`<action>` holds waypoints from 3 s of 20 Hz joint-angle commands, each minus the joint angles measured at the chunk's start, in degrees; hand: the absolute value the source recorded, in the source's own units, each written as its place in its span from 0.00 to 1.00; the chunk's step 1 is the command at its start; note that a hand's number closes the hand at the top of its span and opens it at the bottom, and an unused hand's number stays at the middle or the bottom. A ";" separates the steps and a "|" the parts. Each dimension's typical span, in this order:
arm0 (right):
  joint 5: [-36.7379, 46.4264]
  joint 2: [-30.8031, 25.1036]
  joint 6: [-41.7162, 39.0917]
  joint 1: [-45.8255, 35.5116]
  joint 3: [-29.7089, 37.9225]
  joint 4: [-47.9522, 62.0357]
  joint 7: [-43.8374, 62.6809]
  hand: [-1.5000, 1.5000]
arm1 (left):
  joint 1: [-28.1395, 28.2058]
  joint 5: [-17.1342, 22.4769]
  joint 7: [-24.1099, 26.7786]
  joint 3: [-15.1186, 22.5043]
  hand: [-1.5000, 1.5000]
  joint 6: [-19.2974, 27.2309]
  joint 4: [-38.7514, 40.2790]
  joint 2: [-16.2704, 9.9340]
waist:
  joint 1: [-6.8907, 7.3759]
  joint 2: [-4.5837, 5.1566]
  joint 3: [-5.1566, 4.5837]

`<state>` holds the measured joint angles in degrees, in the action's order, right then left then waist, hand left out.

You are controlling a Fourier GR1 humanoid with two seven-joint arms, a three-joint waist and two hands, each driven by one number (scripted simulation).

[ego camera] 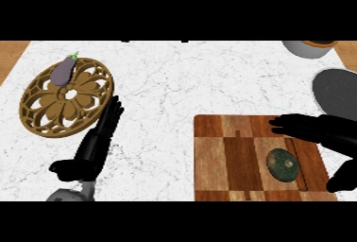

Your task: Pick the squash from the cutting board and place it in the pan

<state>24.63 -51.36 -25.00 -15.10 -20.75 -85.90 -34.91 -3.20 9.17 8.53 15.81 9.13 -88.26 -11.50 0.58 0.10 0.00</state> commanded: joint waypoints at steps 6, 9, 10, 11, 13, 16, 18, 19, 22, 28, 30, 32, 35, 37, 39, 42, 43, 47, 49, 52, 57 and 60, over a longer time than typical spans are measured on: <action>13.10 7.48 -0.29 0.45 -0.55 3.08 0.26 0.00 | -3.18 -1.85 0.19 -3.21 0.50 -1.36 3.70 2.38 | -0.49 -0.05 -0.01; 13.23 6.00 -3.16 4.11 2.60 -1.72 0.74 0.00 | 4.38 -4.13 -0.76 -0.18 0.50 -0.26 -3.59 2.71 | -0.52 -0.16 -0.01; 13.05 5.07 -4.81 4.75 3.24 -3.39 0.48 0.00 | -0.74 -1.94 -1.33 -3.43 0.50 -2.62 0.68 2.35 | -0.72 -0.14 -0.02; 15.70 7.50 -1.47 2.90 2.24 2.80 -2.15 0.00 | -4.04 -0.83 -0.83 -5.93 0.50 -3.87 2.99 1.72 | -0.56 -0.05 -0.01; 16.34 8.43 -3.01 2.93 5.08 2.93 -2.44 0.00 | -0.33 -2.25 -1.97 -4.56 0.50 -3.64 -1.08 2.18 | -0.47 -0.10 0.00; 19.30 14.00 -0.73 2.55 2.74 6.67 -0.65 0.00 | 5.23 -4.55 -0.15 -1.65 0.50 -2.16 -3.41 3.91 | -0.16 -0.09 0.01; 19.15 14.38 -2.51 2.50 4.66 6.05 -2.15 0.00 | 0.35 -3.09 -3.71 -4.92 0.50 -4.79 -2.88 2.38 | -0.43 -0.09 0.00; 17.87 15.27 -3.58 4.55 5.85 1.51 0.74 0.00 | 1.74 -5.29 -2.97 -2.77 0.50 -1.89 -3.55 5.15 | -0.58 -0.14 -0.01; 21.01 15.64 -1.45 4.00 6.86 6.60 -4.53 0.00 | 2.13 -5.95 -1.63 -3.82 0.50 -3.72 -1.54 4.89 | -0.50 -0.11 0.00; 27.59 20.87 1.41 0.93 4.08 14.55 -2.08 0.00 | 2.33 -5.05 -0.64 -5.43 0.50 -5.31 -2.09 5.19 | -0.26 -0.06 0.01; 28.48 20.08 0.49 1.06 5.18 15.07 -4.06 0.00 | 0.33 -5.20 -0.19 -6.68 0.50 -6.94 0.93 4.92 | -0.43 -0.06 0.00; 31.37 20.08 -0.86 -3.35 0.98 17.18 -3.91 1.00 | 0.04 -3.74 -2.05 -8.36 0.50 -7.71 -1.15 2.74 | 0.00 0.00 0.00; 34.59 20.07 3.85 -1.88 -0.65 16.20 -6.10 1.00 | 5.57 -6.16 -2.44 -4.35 0.50 -5.40 -6.04 5.29 | 0.06 -0.10 0.02; 35.72 21.89 6.00 -2.48 0.17 17.52 -6.70 1.00 | 1.12 -8.49 -2.38 -4.10 0.50 -3.86 -1.28 7.27 | -0.26 -0.05 0.01; 36.64 22.32 7.84 -4.07 1.10 21.43 -8.25 1.00 | -2.37 -7.93 -2.24 -5.65 0.50 -4.16 2.13 7.77 | -0.28 0.02 0.01; 36.78 23.88 8.26 -0.85 1.51 15.70 -6.62 1.00 | 0.94 -6.93 -3.11 -6.64 0.50 -5.96 -1.83 5.79 | -0.43 -0.12 0.00; 35.84 23.23 11.63 -0.74 3.24 19.54 -9.56 1.00 | 4.89 -8.13 -2.01 -4.60 0.50 -4.73 -4.22 6.70 | -0.17 -0.10 0.02; 35.32 24.25 16.69 -0.82 6.31 20.48 -11.63 1.00 | -0.07 -6.55 -2.11 -7.27 0.50 -5.88 0.15 6.86 | -0.40 -0.01 0.02; 30.02 24.74 12.88 0.47 9.80 13.17 -9.71 1.00 | 4.58 -7.43 -4.52 -4.80 0.50 -5.51 -6.86 6.30 | -0.49 -0.39 0.02; 30.41 30.36 12.42 -1.72 18.74 18.41 12.56 1.00 | 1.58 -6.67 -3.66 -7.38 0.50 -5.34 -3.29 5.80 | -1.40 -0.37 -0.05; 30.79 36.71 18.73 -4.67 29.61 17.68 37.10 1.00 | 2.12 -6.74 -3.17 -7.38 0.50 -4.83 -3.16 6.31 | -2.41 -0.86 -0.26; 37.20 39.33 25.24 -9.56 29.57 12.31 49.68 1.00 | 2.01 -6.27 -3.81 -6.69 0.50 -5.41 -2.81 6.86 | -1.41 -0.91 -0.31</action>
<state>58.10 -16.29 -5.61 -20.81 5.67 -69.88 -0.55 -1.42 2.36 4.95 8.90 4.07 -90.94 -5.00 -1.33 -0.59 -0.35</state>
